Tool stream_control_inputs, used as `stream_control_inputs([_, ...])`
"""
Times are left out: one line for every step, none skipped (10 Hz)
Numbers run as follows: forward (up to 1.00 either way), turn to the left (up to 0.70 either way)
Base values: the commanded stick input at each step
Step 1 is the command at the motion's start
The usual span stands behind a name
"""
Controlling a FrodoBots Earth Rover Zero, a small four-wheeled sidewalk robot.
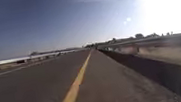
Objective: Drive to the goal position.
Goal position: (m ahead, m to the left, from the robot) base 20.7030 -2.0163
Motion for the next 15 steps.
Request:
stream_control_inputs([0.7,0.0])
stream_control_inputs([0.7,0.0])
stream_control_inputs([0.7,0.0])
stream_control_inputs([0.7,0.0])
stream_control_inputs([0.7,0.0])
stream_control_inputs([0.7,0.0])
stream_control_inputs([0.7,0.0])
stream_control_inputs([0.7,0.0])
stream_control_inputs([0.7,0.0])
stream_control_inputs([0.7,0.0])
stream_control_inputs([0.7,0.0])
stream_control_inputs([0.7,0.0])
stream_control_inputs([0.7,0.0])
stream_control_inputs([0.7,0.0])
stream_control_inputs([0.7,0.0])
